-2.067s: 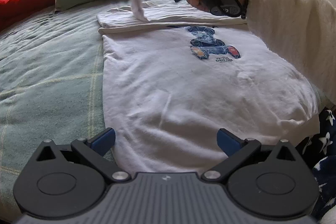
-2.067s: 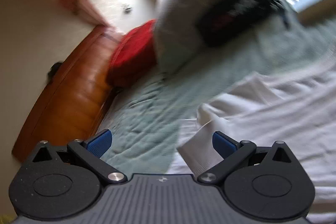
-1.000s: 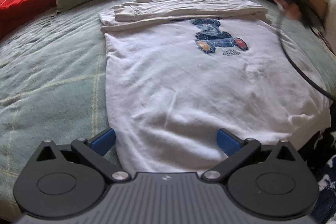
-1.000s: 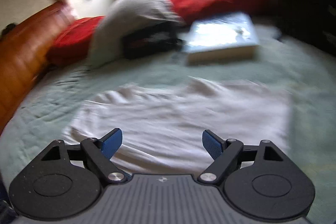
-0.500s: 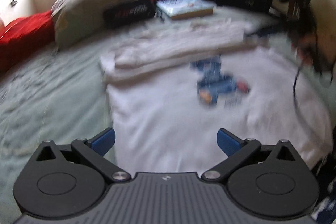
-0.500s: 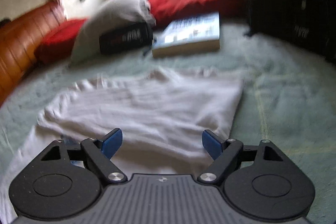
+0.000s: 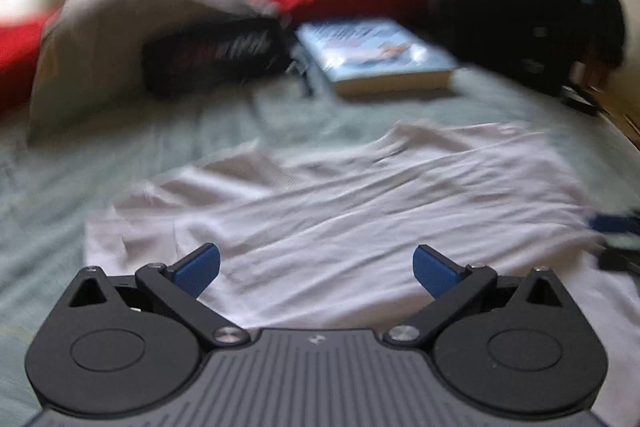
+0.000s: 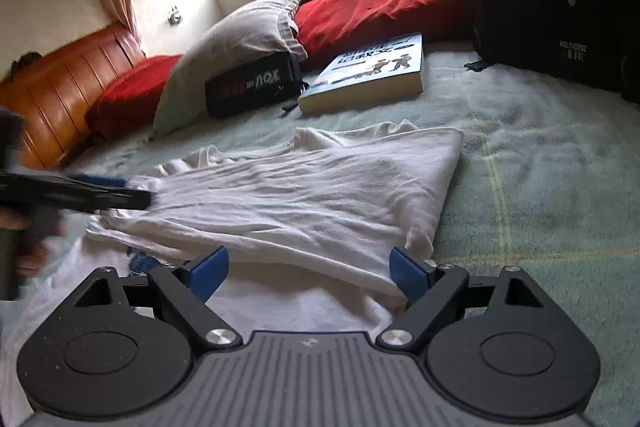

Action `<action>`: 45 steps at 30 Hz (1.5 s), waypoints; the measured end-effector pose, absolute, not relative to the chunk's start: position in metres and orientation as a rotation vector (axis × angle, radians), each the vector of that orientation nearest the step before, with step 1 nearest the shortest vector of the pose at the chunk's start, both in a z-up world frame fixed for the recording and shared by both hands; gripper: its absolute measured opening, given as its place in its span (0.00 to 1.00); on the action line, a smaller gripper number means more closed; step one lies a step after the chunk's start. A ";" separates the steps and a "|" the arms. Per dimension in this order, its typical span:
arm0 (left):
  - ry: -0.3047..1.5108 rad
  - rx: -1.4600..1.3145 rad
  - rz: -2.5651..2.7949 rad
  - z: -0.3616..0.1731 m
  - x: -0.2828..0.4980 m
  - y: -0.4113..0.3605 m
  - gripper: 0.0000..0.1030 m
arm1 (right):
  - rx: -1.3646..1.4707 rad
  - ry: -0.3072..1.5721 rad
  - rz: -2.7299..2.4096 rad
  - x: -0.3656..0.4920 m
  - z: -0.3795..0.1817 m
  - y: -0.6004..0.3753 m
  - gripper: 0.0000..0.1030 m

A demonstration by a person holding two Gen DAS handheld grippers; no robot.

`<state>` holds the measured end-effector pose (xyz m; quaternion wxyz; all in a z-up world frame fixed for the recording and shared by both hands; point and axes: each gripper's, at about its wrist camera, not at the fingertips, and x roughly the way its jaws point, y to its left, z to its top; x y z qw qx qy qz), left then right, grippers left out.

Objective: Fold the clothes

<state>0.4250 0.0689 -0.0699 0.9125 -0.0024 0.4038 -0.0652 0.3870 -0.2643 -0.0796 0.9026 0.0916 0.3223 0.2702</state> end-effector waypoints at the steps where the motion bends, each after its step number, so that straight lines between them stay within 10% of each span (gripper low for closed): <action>1: 0.838 -0.011 -0.129 -0.072 0.423 0.072 0.99 | 0.195 0.663 0.562 0.384 -0.079 -0.266 0.88; 17: 0.806 0.020 -0.160 -0.053 0.420 0.071 0.99 | 0.233 0.707 0.580 0.433 -0.058 -0.255 0.90; 21: 0.867 -0.033 -0.091 -0.078 0.431 0.086 0.99 | 0.244 0.736 0.465 0.443 -0.084 -0.286 0.59; 29: 0.834 -0.068 -0.165 -0.070 0.422 0.085 0.99 | 0.364 0.749 0.334 0.462 -0.075 -0.311 0.61; 34: 0.843 -0.067 -0.171 -0.082 0.422 0.089 0.99 | 0.373 0.766 0.273 0.490 -0.097 -0.310 0.08; 45: 0.815 -0.025 -0.188 -0.079 0.412 0.081 0.99 | 0.228 0.704 0.369 0.431 -0.070 -0.301 0.17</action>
